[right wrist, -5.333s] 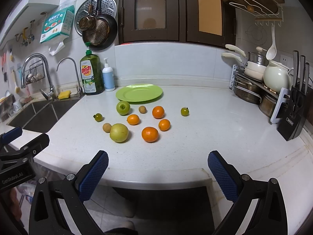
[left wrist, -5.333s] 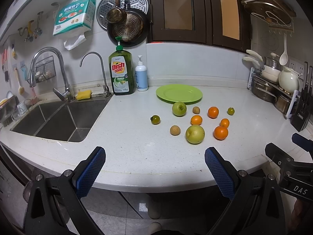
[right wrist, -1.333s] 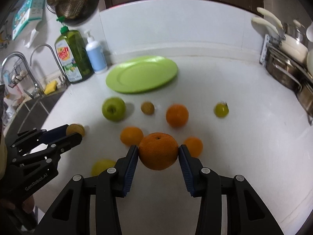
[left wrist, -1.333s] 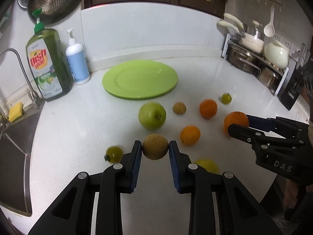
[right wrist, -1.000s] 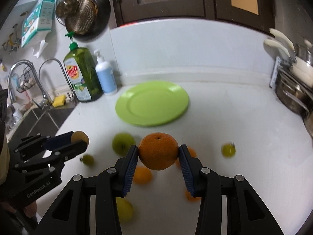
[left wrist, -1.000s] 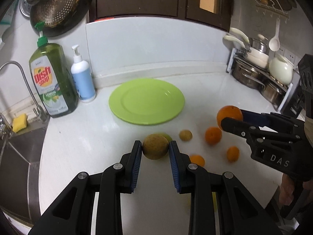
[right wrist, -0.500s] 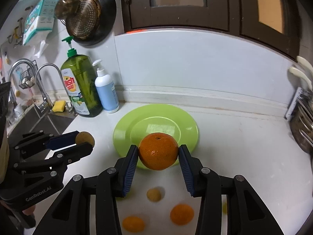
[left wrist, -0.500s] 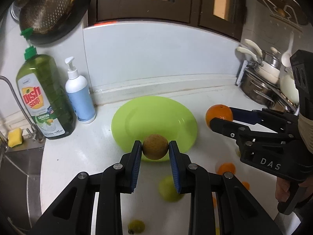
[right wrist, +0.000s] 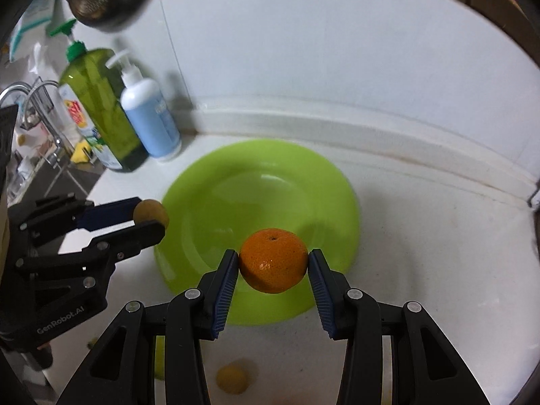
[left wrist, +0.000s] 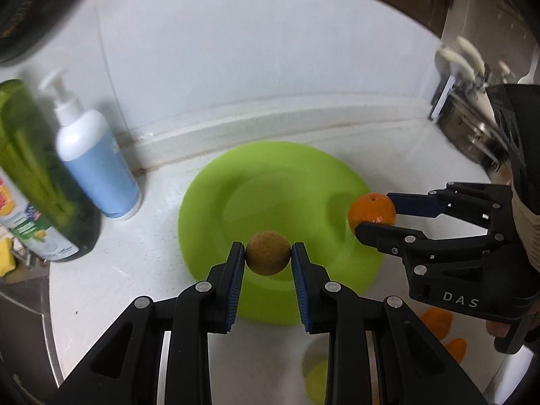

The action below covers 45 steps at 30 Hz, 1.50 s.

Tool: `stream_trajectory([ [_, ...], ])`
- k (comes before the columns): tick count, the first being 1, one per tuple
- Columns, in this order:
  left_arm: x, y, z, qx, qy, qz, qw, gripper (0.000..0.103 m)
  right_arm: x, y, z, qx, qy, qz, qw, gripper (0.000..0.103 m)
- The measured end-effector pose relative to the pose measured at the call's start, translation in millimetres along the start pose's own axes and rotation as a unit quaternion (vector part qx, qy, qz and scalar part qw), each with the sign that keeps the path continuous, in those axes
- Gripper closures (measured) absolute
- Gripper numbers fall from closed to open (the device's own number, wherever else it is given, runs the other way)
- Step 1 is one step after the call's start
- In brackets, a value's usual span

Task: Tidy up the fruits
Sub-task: 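Lift and carry the kiwi and orange over the green plate with both tools, then open both tools to drop the kiwi and orange onto the green plate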

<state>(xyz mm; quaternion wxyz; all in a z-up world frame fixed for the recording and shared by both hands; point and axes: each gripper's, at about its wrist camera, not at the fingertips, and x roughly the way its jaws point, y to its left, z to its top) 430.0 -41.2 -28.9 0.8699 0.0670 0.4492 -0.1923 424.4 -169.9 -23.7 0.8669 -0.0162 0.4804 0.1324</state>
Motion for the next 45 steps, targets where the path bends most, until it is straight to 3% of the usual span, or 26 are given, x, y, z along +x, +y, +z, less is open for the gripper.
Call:
stream_trajectory([
  [10,43,2,4,0.022,0.057,-0.008,0.9981,0.074,39,-9,4,-0.014,0.055,0.009,0.998,0.059],
  [24,62,-4,3,0.022,0.083,-0.018,0.9961,0.074,49,-9,4,-0.017,0.067,0.013,0.998,0.059],
  [27,63,-2,3,0.017,0.084,-0.018,0.9962,0.064,49,-11,4,-0.016,0.067,0.013,0.998,0.059],
  [35,25,0,3,0.007,0.042,-0.011,0.9990,0.049,32,-9,2,0.001,0.042,0.008,0.999,0.056],
  [40,-24,-7,-3,-0.004,-0.010,-0.029,0.9995,0.044,-15,-3,0,0.006,-0.020,-0.019,1.000,0.056],
  [45,-73,-17,-15,-0.002,-0.062,-0.021,0.9979,0.042,-63,6,-12,0.007,-0.086,-0.039,0.995,0.050],
])
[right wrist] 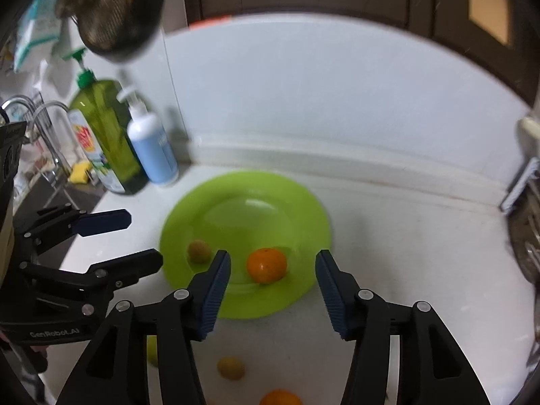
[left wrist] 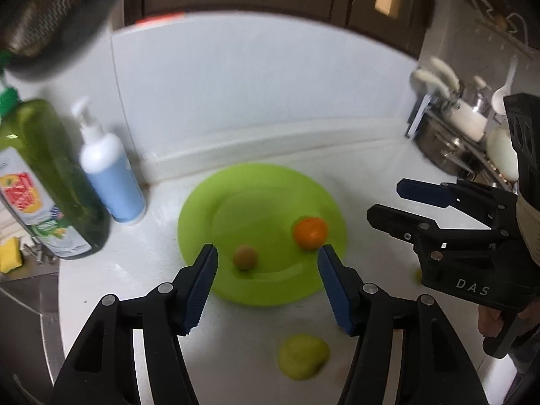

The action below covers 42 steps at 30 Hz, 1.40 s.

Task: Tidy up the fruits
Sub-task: 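Open both tools to drop the kiwi and orange onto the green plate, then grasp the large yellow-green pear with the left tool while the right tool grasps an orange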

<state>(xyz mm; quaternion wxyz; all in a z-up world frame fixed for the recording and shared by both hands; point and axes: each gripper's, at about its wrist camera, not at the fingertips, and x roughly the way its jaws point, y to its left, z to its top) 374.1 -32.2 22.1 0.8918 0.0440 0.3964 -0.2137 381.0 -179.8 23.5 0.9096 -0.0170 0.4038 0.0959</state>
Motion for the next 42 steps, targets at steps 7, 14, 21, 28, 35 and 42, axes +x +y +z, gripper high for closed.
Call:
stream_trajectory([
  [7,-48,-21,-24,0.006,-0.030,0.005,0.9995,0.042,-58,8,-23,-0.008,-0.049,-0.031,0.998,0.049],
  [14,-73,-40,-58,0.026,-0.037,0.019,0.9988,0.042,-90,13,-57,0.011,-0.056,-0.049,0.997,0.049],
  [21,-92,-54,-84,0.028,-0.051,0.032,0.9978,0.042,-109,16,-88,0.018,-0.057,-0.053,0.997,0.049],
  [28,-94,-64,-111,0.016,-0.046,0.038,0.9981,0.042,-116,17,-114,0.012,-0.057,-0.055,0.997,0.049],
  [35,-88,-78,-142,0.022,-0.033,0.050,0.9979,0.042,-107,11,-141,0.014,-0.032,-0.044,0.998,0.049],
  [42,-79,-93,-165,0.031,-0.008,0.047,0.9984,0.042,-95,9,-164,0.006,-0.003,-0.034,0.999,0.049],
])
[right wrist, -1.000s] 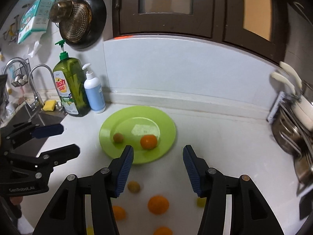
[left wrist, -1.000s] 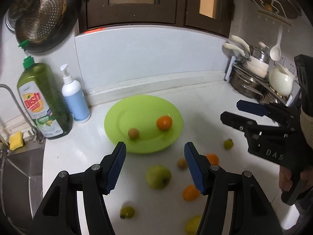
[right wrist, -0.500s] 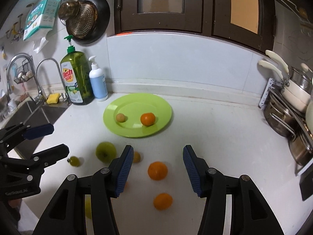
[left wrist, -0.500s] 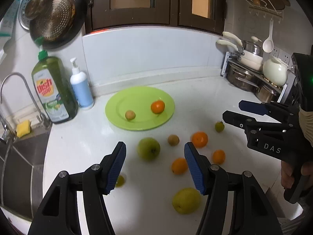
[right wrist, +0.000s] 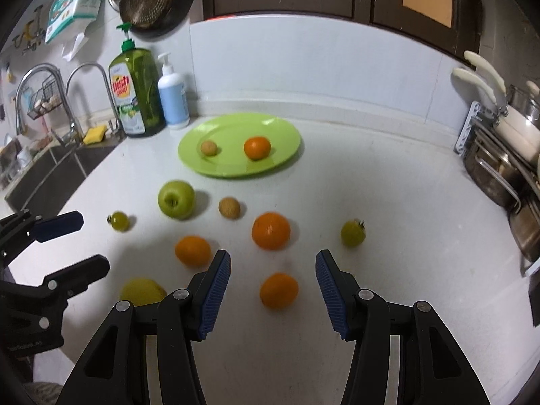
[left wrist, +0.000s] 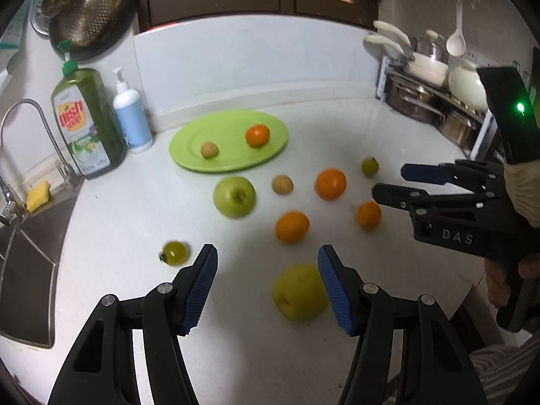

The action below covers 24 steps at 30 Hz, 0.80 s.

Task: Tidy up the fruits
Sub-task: 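Grasp the large yellow-green pear with the left tool while the right tool grasps an orange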

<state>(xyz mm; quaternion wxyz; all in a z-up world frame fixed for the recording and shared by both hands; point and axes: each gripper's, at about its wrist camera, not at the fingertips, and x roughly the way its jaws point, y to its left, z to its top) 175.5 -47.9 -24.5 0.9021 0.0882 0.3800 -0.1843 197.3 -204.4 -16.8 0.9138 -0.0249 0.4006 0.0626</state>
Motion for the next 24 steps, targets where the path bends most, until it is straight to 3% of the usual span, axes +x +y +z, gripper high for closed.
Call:
stream_trajectory([
  [12,21,-19,-23,0.002,0.045,-0.021,0.9987,0.042,26,-5,-25,-0.001,0.047,0.021,0.999,0.049],
  [24,37,-21,-24,-0.003,0.061,-0.019,0.9979,0.042,42,-14,-28,0.004,0.059,0.032,0.998,0.050],
])
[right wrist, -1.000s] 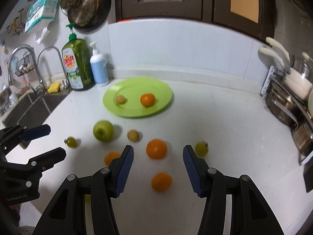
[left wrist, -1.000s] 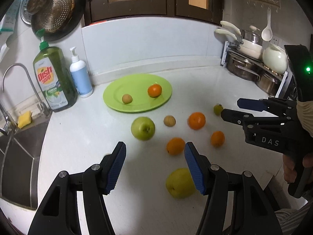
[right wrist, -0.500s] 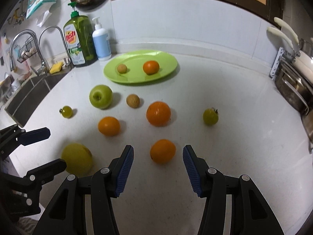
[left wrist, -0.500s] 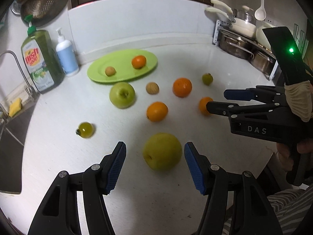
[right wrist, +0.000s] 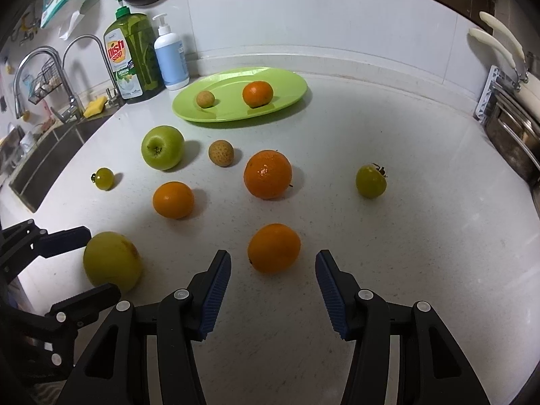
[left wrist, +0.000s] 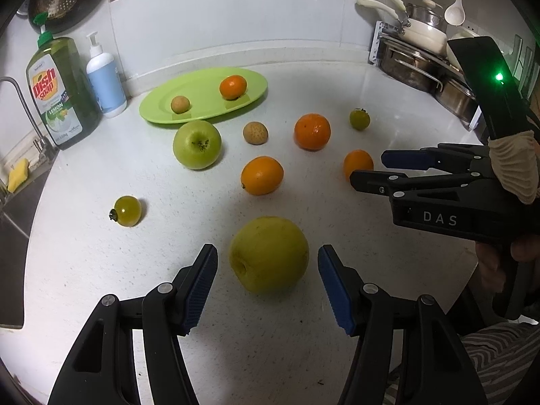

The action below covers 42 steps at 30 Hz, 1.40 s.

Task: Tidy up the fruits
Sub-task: 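Grasp the large yellow-green pear with the left tool while the right tool grasps an orange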

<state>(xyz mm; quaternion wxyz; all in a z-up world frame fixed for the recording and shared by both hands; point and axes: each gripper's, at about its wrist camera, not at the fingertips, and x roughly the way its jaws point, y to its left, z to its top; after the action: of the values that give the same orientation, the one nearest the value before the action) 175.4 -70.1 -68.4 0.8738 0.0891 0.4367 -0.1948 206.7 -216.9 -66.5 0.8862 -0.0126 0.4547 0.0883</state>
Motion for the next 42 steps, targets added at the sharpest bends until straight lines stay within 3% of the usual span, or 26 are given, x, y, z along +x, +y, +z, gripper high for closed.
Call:
stream_trajectory([
  [8,6,2,2,-0.012,0.003,0.002,0.9999,0.043,6,-2,3,-0.007,0.001,0.004,1.000,0.054],
  [12,8,4,2,-0.017,0.008,-0.011,0.9998,0.052,9,-1,3,-0.009,0.004,0.004,1.000,0.056],
  [24,4,9,12,-0.039,0.000,-0.008,0.9992,0.053,16,-2,3,-0.010,0.008,0.007,1.000,0.066],
  [42,-7,18,29,-0.047,-0.026,-0.008,0.9985,0.053,-8,7,10,0.000,-0.015,0.015,1.000,0.067],
])
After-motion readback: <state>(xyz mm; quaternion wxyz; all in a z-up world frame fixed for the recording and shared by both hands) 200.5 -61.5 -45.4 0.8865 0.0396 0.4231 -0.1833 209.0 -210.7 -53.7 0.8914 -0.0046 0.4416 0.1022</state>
